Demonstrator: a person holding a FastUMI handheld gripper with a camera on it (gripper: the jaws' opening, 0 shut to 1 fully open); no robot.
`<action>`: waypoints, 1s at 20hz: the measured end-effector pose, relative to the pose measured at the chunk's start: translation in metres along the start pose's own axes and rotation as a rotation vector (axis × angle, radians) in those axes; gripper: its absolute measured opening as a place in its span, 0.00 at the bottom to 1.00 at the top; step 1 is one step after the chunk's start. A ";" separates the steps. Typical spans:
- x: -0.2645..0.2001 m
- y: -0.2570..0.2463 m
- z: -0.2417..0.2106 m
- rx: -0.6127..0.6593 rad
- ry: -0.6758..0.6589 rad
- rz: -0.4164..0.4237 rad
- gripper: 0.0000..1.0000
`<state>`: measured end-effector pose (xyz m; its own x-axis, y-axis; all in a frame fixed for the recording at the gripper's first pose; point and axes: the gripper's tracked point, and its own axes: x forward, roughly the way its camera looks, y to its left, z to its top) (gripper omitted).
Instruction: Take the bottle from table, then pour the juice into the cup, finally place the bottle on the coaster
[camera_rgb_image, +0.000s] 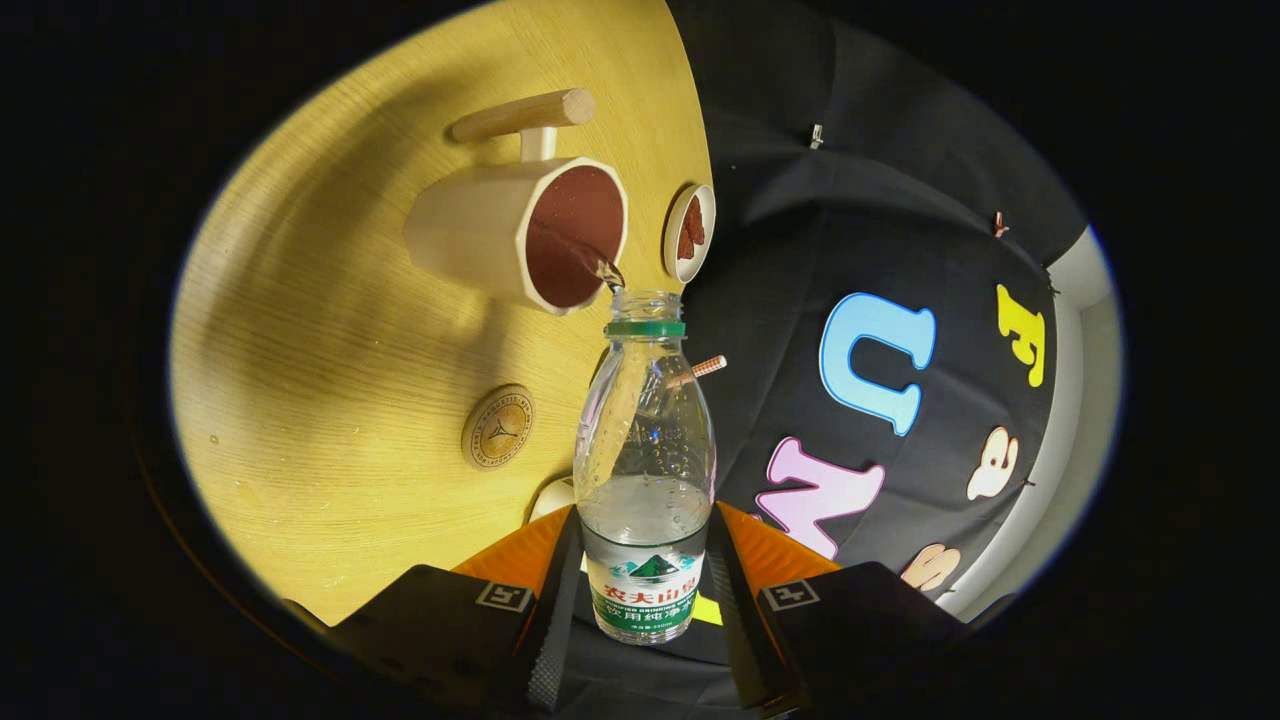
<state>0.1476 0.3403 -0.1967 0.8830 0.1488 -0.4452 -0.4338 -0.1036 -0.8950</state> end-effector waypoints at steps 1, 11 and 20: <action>0.000 -0.001 0.001 -0.009 -0.002 -0.004 0.68; 0.000 -0.017 0.005 -0.095 -0.027 -0.058 0.68; 0.001 -0.041 0.001 -0.207 -0.063 -0.128 0.68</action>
<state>0.1659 0.3461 -0.1606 0.9125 0.2343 -0.3354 -0.2675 -0.2786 -0.9224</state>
